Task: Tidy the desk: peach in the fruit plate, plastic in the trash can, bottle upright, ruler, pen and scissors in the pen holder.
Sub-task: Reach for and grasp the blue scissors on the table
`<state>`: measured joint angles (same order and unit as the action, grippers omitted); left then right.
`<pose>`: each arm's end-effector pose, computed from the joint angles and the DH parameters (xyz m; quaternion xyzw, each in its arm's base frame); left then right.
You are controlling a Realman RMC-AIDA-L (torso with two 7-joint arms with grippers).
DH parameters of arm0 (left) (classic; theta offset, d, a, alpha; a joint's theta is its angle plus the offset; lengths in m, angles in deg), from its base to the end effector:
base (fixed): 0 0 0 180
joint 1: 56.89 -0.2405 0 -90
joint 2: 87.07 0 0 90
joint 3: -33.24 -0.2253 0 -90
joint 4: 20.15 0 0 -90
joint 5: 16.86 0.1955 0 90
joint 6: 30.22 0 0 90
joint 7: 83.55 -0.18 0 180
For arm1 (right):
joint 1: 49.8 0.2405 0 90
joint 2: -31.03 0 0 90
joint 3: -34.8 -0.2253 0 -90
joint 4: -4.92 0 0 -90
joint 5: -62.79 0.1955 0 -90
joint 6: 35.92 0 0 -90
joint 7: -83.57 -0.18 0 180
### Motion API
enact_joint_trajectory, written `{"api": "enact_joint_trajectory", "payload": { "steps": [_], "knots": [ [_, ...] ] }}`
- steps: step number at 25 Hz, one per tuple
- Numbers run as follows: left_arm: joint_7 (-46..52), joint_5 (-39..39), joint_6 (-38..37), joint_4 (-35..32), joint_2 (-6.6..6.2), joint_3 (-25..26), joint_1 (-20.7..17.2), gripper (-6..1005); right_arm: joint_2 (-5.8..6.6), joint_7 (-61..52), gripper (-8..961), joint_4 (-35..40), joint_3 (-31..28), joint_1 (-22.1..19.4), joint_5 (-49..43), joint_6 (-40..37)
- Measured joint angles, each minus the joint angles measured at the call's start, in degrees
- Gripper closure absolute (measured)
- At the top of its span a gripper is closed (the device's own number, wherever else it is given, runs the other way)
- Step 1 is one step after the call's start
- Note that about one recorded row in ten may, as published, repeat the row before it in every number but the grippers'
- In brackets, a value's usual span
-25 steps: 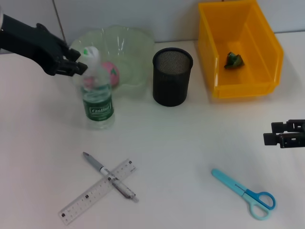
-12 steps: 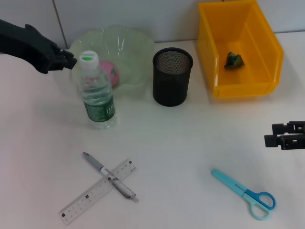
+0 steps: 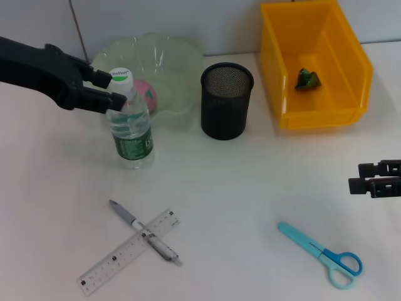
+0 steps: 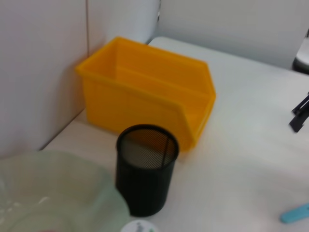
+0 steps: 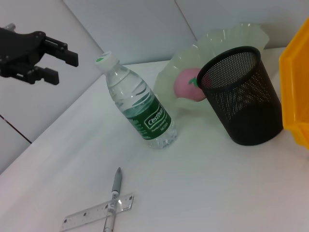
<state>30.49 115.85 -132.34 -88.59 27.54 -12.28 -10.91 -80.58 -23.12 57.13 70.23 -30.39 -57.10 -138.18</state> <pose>-0.1253 0.3656 0.0579 -0.9774 -0.1731 -0.0375 0.1158 0.2772 0.2728 0.0678 -0.8830 0.4149 0.1818 0.1231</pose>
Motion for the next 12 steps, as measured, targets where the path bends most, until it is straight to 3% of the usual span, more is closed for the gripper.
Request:
{"api": "enact_joint_trajectory", "payload": {
  "steps": [9, 12],
  "knots": [
    [-1.5, -11.8, -0.7, -0.6, 2.79, -0.5, -5.8, 215, 0.00, 0.8, 162, 0.0, -0.2, 0.1, 0.0, -0.1],
    [-2.4, -14.0, -1.2, -0.7, 3.34, -0.7, -7.0, 179, 0.01, 1.1, 162, 0.0, -0.2, 0.2, 0.0, -0.2]
  ]
}}
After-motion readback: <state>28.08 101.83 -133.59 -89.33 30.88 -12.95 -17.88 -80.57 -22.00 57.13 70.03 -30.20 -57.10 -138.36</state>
